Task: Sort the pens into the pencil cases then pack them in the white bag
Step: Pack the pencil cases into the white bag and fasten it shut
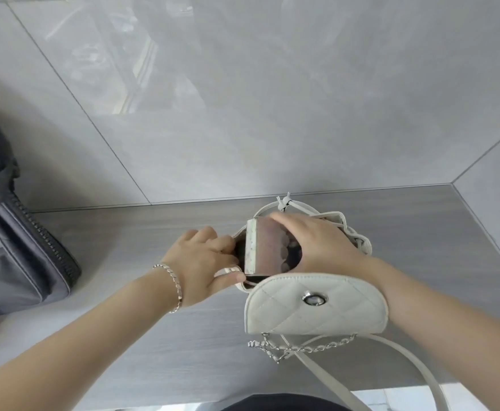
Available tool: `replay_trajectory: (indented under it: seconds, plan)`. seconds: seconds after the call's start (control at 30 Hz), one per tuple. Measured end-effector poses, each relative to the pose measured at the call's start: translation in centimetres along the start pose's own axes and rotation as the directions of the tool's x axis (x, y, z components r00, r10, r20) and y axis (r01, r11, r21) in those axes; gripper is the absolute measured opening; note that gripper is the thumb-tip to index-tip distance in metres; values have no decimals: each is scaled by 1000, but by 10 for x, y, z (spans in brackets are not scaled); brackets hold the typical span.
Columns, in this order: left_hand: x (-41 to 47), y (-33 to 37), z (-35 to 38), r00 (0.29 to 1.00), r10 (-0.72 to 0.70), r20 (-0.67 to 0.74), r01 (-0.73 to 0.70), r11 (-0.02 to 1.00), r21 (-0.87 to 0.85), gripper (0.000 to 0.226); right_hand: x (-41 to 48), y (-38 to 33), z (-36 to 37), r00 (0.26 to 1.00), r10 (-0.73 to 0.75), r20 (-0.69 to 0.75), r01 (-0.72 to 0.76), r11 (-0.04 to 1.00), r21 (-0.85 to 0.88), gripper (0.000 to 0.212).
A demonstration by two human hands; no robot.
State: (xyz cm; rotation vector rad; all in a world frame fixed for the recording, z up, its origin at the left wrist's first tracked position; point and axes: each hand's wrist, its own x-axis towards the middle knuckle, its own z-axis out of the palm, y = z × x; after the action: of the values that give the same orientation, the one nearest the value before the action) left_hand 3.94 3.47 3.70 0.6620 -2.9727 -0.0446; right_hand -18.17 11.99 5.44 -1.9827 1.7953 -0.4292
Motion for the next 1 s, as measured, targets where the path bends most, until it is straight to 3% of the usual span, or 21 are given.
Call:
replay_trajectory:
  seconds: [0.07, 0.1, 0.17, 0.23, 0.43, 0.57, 0.63, 0.73, 0.87, 1.0]
  plan:
    - [-4, 12, 2, 997, -6, 75, 18, 987, -162, 60, 2, -4, 2, 1000, 6, -8, -6, 1000, -24, 89]
    - [-6, 16, 0, 982, -43, 182, 91, 960, -265, 60, 3, -5, 5, 1000, 5, -7, -5, 999, -45, 91]
    - [-9, 20, -2, 935, -93, 343, 213, 919, -332, 77, 5, -4, 10, 1000, 4, -8, -5, 995, -98, 94]
    - [-11, 20, -3, 945, -117, 306, 218, 923, -318, 86, 6, 0, 16, 1000, -3, -6, 2, 987, -163, 96]
    - [-10, 31, 7, 985, -143, 97, 158, 971, -177, 57, 1, -2, 36, 996, -58, -62, 38, 954, -296, 95]
    - [-2, 32, -2, 971, -140, 192, 172, 972, -163, 66, 4, -3, 31, 998, -61, 2, 59, 956, -286, 96]
    - [4, 33, -5, 946, -203, 253, 240, 963, -122, 65, 3, -2, 28, 996, -70, 51, 79, 975, -210, 94]
    - [14, 36, -8, 844, -393, 364, 456, 884, -102, 60, -1, -5, 31, 992, -93, 89, 107, 981, -162, 92]
    - [19, 44, -11, 779, -467, 418, 531, 846, -45, 57, -2, -5, 36, 992, -87, 96, 104, 977, -188, 92]
    - [17, 40, -12, 772, -479, 418, 593, 779, -203, 49, -4, -4, 34, 993, -81, 84, 95, 978, -183, 90]
